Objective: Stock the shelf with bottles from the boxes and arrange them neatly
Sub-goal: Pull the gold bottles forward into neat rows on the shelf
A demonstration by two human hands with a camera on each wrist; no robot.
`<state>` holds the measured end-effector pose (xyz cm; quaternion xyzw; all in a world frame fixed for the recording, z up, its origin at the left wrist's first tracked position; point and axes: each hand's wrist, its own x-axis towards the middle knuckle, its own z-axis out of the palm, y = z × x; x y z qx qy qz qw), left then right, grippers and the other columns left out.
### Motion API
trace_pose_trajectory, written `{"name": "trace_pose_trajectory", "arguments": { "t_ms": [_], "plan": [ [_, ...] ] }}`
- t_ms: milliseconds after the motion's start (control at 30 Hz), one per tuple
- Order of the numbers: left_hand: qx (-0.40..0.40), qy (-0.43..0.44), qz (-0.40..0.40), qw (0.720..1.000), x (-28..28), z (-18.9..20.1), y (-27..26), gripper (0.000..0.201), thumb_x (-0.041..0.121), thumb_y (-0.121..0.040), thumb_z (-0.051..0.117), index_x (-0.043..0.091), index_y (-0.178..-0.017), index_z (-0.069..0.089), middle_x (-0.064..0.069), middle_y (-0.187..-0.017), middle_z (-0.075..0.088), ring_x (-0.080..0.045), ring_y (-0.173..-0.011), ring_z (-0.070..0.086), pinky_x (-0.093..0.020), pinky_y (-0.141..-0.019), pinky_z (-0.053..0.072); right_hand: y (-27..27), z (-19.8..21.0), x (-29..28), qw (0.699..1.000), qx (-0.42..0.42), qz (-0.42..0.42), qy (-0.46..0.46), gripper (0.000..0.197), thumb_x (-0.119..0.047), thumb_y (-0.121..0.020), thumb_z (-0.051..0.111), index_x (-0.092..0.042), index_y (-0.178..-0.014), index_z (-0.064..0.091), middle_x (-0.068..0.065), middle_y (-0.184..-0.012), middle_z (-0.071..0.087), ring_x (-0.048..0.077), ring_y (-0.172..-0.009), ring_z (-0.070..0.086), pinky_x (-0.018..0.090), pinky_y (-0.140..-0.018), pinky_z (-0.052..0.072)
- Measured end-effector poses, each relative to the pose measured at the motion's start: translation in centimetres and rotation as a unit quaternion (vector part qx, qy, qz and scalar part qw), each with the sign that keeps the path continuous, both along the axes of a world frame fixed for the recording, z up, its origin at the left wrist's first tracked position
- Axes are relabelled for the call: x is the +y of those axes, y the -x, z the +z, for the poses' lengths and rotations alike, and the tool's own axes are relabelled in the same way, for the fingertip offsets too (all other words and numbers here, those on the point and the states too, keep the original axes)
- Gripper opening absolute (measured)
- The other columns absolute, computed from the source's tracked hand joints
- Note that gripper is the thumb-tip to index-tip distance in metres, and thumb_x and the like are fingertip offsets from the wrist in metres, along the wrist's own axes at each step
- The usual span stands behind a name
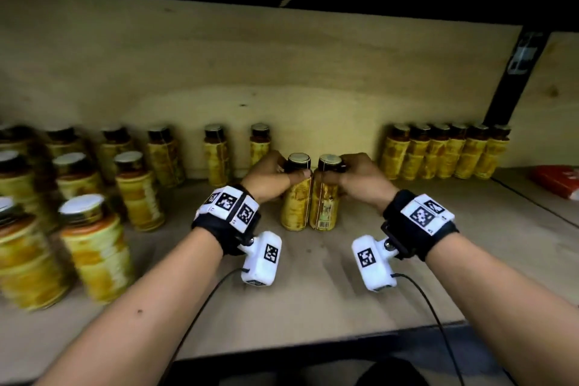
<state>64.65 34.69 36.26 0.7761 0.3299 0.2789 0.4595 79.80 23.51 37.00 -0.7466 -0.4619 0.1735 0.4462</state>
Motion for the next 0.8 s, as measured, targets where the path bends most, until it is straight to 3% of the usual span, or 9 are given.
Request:
{"name": "trace_pose_trajectory", "arguments": {
  "t_ms": [133, 267, 367, 600, 800],
  "plan": [
    [-0.008, -0.046, 0.075, 0.996, 0.8, -0.2, 5.2, 0.048, 0.029, -0.084, 0.072, 0.015, -0.125, 0.053, 0.003, -0.113, 0.062, -0.017, -0.107, 0.059, -0.033, -0.092, 0.049, 5.5, -0.3, 3.2, 1.000, -0.019, 0.017, 0.011, 0.039, -0.048, -0.074, 0.077, -0.023, -0.103, 0.070, -0.005, -0.096, 0.074, 0.014, -0.088, 0.070, 0.040, -0.083, 0.059],
    [0.067, -0.132, 0.173, 0.974, 2.3, -0.4, 8.9, 0.046, 0.039, -0.085, 0.068, 0.017, -0.124, 0.058, -0.006, -0.124, 0.064, -0.028, -0.115, 0.059, -0.041, -0.097, 0.048, 10.2, -0.7, 6.2, 1.000, -0.017, 0.006, -0.015, 0.039, -0.043, -0.081, 0.073, -0.023, -0.114, 0.067, -0.005, -0.107, 0.070, 0.016, -0.095, 0.066, 0.028, -0.083, 0.052],
    [0.097, -0.162, 0.215, 0.958, 3.0, -0.5, 10.4, 0.052, 0.047, -0.084, 0.065, 0.016, -0.124, 0.055, -0.009, -0.124, 0.063, -0.034, -0.116, 0.057, -0.041, -0.095, 0.048, 12.2, -0.5, 7.4, 0.999, -0.051, -0.012, -0.009, 0.040, -0.046, -0.081, 0.071, -0.023, -0.114, 0.067, 0.003, -0.117, 0.070, 0.026, -0.105, 0.066, 0.031, -0.087, 0.052],
    [0.107, -0.139, 0.224, 0.959, 3.2, -0.4, 10.7, 0.049, 0.042, -0.086, 0.063, 0.016, -0.126, 0.052, -0.012, -0.126, 0.060, -0.035, -0.118, 0.055, -0.043, -0.098, 0.047, 11.5, 0.0, 7.3, 0.995, -0.100, -0.010, -0.003, 0.040, -0.042, -0.083, 0.072, -0.016, -0.113, 0.067, 0.008, -0.116, 0.069, 0.027, -0.106, 0.065, 0.032, -0.090, 0.052],
    [0.080, -0.116, 0.242, 0.960, 4.8, -0.8, 10.8, 0.050, 0.036, -0.086, 0.066, 0.017, -0.130, 0.052, -0.010, -0.128, 0.060, -0.033, -0.121, 0.054, -0.044, -0.102, 0.045, 11.1, -0.9, 8.3, 0.995, -0.094, -0.013, -0.018, 0.045, -0.043, -0.084, 0.071, -0.015, -0.119, 0.065, 0.008, -0.118, 0.068, 0.027, -0.107, 0.065, 0.034, -0.093, 0.052]
  ]
}}
